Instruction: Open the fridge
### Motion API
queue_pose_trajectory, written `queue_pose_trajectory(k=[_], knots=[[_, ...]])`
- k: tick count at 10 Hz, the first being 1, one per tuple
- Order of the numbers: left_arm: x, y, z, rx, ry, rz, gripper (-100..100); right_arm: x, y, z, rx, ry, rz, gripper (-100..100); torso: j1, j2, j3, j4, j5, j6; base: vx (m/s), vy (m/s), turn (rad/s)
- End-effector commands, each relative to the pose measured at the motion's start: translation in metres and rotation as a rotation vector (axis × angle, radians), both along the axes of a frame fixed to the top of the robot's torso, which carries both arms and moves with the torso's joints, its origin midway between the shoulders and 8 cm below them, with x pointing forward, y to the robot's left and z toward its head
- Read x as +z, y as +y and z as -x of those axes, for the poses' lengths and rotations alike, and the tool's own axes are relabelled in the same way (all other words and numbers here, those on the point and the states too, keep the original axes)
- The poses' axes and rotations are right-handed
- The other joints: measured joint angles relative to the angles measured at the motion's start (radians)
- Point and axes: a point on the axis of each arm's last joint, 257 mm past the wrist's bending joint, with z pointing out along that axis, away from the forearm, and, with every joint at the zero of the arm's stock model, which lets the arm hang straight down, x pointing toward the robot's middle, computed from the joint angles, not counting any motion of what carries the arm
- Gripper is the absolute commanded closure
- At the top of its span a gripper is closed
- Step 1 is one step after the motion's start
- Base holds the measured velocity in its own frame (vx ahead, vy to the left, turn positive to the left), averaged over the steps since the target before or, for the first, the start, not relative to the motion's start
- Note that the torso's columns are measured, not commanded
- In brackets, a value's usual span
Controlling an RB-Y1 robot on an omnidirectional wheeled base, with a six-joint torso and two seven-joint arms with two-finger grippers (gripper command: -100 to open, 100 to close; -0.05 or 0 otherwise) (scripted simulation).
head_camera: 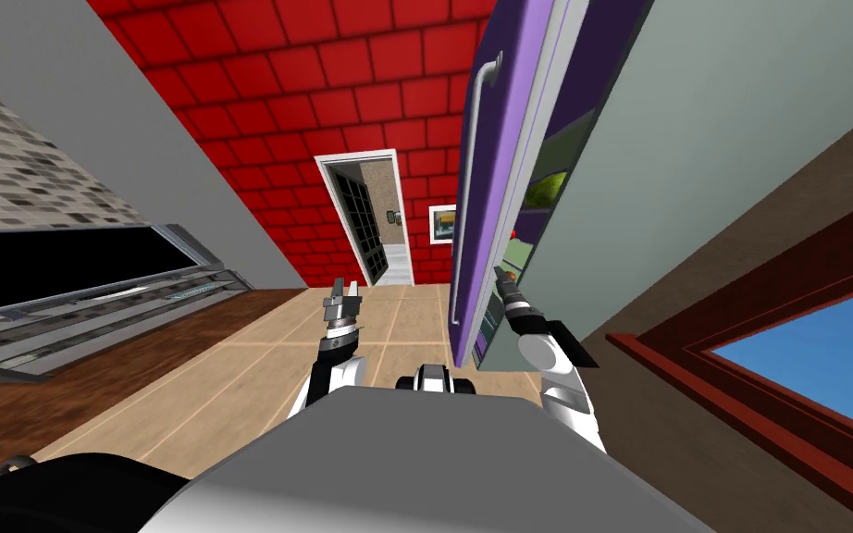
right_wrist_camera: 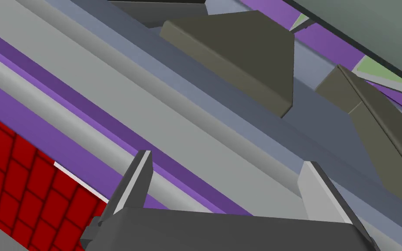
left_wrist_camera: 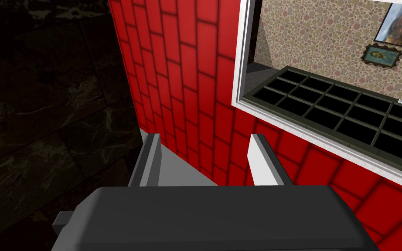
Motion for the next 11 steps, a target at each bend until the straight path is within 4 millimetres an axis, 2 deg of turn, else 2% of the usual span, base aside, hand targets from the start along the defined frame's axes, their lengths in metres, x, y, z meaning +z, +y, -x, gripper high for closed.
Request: queue_pose_trajectory(k=[1, 2, 3, 5, 7, 11], knots=[[0.0, 0.0, 0.0, 0.0, 0.0, 0.0, 0, 0.002, 0.011, -0.004, 0.025, -0.014, -0.121, -100, -0.007, 0.004, 0.003, 0.001, -0.002, 0.004, -0.007, 0.011, 0.066], [0.0, 0.0, 0.0, 0.0, 0.0, 0.0, 0, 0.0, 0.009, -0.003, 0.021, -0.01, -0.095, -100, -0.011, 0.006, 0.004, 0.002, -0.003, 0.007, -0.005, 0.007, 0.014], [0.0, 0.0, 0.0, 0.0, 0.0, 0.0, 0, -0.001, -0.005, -0.015, 0.021, 0.002, -0.048, -100, -0.011, 0.009, 0.007, 0.002, -0.003, 0.009, -0.155, -0.086, 0.324], [0.0, 0.0, 0.0, 0.0, 0.0, 0.0, 0, 0.003, -0.033, -0.023, -0.017, -0.003, -0.014, -100, -0.011, 0.017, 0.013, 0.005, -0.003, 0.011, -0.059, -0.048, 0.114], [0.0, 0.0, 0.0, 0.0, 0.0, 0.0, 0, -0.025, -0.067, -0.023, -0.087, 0.052, 0.009, -100, 0.0, 0.007, 0.006, 0.001, 0.0, 0.009, 0.027, 0.038, 0.107], [0.0, 0.0, 0.0, 0.0, 0.0, 0.0, 0, -0.03, -0.068, -0.024, -0.104, 0.068, 0.078, -100, -0.008, 0.016, 0.011, 0.004, -0.002, 0.01, 0.003, 0.004, 0.012]])
